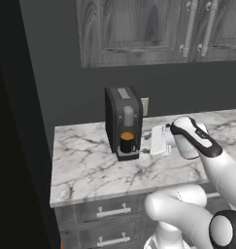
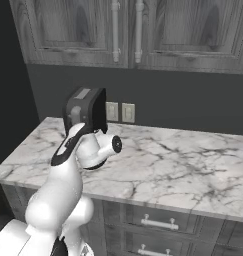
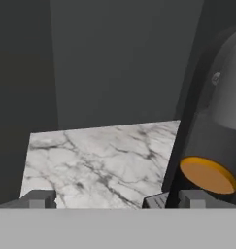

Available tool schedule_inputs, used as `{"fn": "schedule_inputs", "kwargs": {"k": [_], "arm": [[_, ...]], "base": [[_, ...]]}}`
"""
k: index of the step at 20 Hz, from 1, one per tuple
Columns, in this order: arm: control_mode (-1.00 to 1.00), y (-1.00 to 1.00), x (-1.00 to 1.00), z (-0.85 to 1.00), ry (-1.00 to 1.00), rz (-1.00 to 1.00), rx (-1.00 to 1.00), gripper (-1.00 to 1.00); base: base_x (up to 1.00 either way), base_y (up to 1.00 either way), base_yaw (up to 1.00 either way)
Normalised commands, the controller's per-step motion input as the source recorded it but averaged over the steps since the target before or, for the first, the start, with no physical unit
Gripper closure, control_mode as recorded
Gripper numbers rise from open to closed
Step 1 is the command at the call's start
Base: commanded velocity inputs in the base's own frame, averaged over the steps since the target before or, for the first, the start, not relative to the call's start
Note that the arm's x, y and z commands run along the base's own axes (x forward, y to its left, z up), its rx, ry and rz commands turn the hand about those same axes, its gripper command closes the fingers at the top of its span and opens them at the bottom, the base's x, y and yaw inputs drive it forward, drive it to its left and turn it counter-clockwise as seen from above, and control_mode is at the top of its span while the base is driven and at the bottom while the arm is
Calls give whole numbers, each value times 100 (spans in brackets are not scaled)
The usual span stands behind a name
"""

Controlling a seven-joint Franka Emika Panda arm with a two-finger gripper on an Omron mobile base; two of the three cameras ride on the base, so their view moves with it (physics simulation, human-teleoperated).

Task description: Pick up the brewed coffee from the coffee machine and place it next to the breakfast plate on the dining counter.

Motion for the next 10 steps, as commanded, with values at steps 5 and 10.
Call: {"fn": "schedule_inputs", "kwargs": {"k": [5,10], "arm": [[-100,5,19,-15,0,-8,9,-100],[-100,0,18,-16,0,-8,10,-100]], "base": [[0,0,0],[0,0,0]]}}
